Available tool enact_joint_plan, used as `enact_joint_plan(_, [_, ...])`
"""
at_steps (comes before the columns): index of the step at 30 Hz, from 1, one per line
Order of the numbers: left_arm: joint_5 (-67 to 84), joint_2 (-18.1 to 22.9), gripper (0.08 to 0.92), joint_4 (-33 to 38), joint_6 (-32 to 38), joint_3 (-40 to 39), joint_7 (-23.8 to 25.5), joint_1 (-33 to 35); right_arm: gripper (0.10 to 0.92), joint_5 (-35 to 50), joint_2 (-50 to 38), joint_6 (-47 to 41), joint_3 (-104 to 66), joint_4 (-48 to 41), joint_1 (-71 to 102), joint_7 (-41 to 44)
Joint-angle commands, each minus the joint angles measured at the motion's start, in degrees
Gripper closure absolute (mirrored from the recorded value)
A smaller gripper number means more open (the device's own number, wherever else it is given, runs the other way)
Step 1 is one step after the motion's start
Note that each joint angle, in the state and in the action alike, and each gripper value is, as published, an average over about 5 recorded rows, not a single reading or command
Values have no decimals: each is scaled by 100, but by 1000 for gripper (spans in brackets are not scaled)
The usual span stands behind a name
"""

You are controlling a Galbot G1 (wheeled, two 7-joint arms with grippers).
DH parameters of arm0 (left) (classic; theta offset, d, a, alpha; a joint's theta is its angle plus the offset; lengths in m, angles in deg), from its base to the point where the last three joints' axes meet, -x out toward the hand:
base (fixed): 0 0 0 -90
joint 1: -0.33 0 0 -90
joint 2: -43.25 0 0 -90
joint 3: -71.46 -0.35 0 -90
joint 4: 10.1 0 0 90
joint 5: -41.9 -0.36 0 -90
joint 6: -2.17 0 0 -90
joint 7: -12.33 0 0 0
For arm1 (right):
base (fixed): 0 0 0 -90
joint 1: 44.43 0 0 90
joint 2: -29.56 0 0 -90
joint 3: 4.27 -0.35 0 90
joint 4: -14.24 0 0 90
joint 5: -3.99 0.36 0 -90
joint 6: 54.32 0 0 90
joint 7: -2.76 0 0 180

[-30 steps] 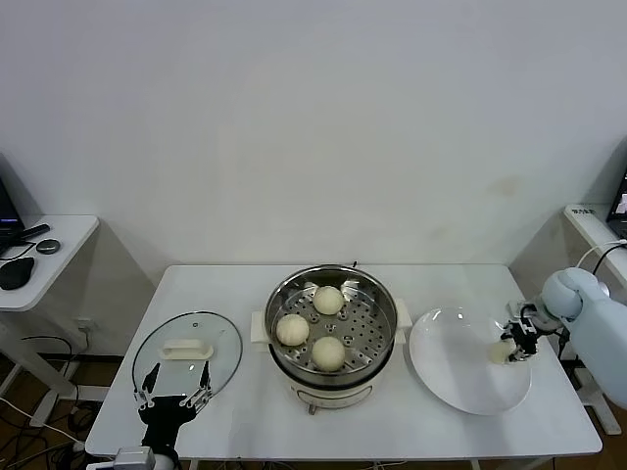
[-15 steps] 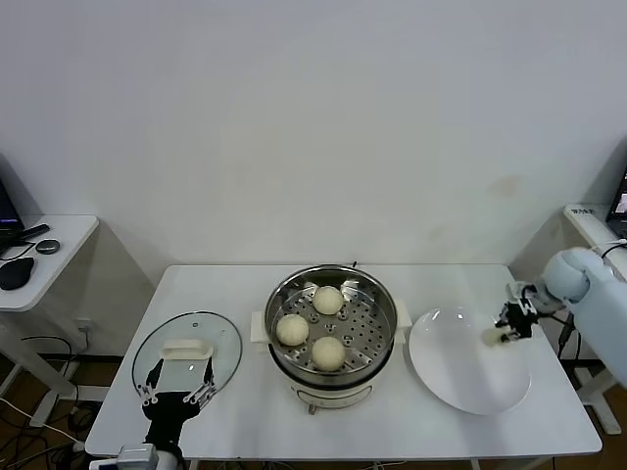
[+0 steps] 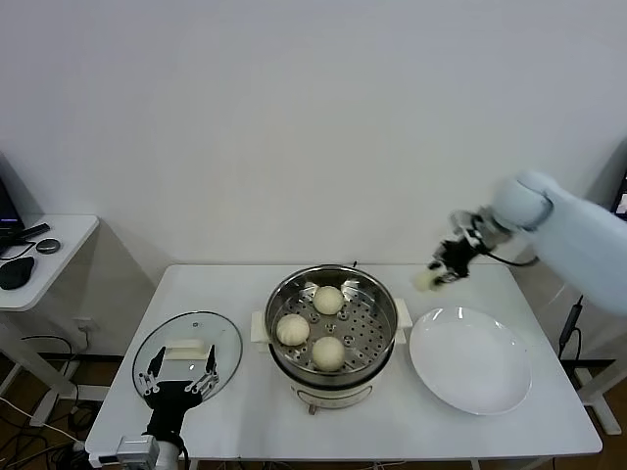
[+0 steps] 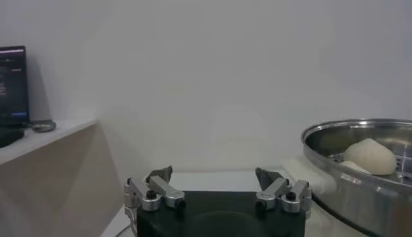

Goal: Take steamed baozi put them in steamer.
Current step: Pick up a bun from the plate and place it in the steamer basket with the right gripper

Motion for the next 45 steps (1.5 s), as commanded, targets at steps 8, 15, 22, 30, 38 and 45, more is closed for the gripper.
enact_joint_plan(8, [55,-10,177,117,-12,-20,-21,-89,680,2694,1310,-2142,2502,896,-1866,-1339])
enact_joint_plan(15, [99,-13,177,42,-14,-26,-8,-144,664,2232,1669,-2382,2463,595,-1120,-1504])
enact_joint_plan(22, [147,-40,177,12,-17,22,-2,-167,664,2047,1883,-2448,2406,388,-704,-1548])
enact_joint_plan(30, [180,-8,177,-52,-27,-7,10,-241,660,1926,1661,-2492,2576,602,-745,-1516])
enact_joint_plan(38, [186,5,177,-59,-28,-21,14,-244,662,1674,1508,-2472,2570,622,-752,-1524])
enact_joint_plan(45, [185,5,177,-55,-28,-5,19,-244,569,1684,1378,-2440,2549,714,-775,-1558])
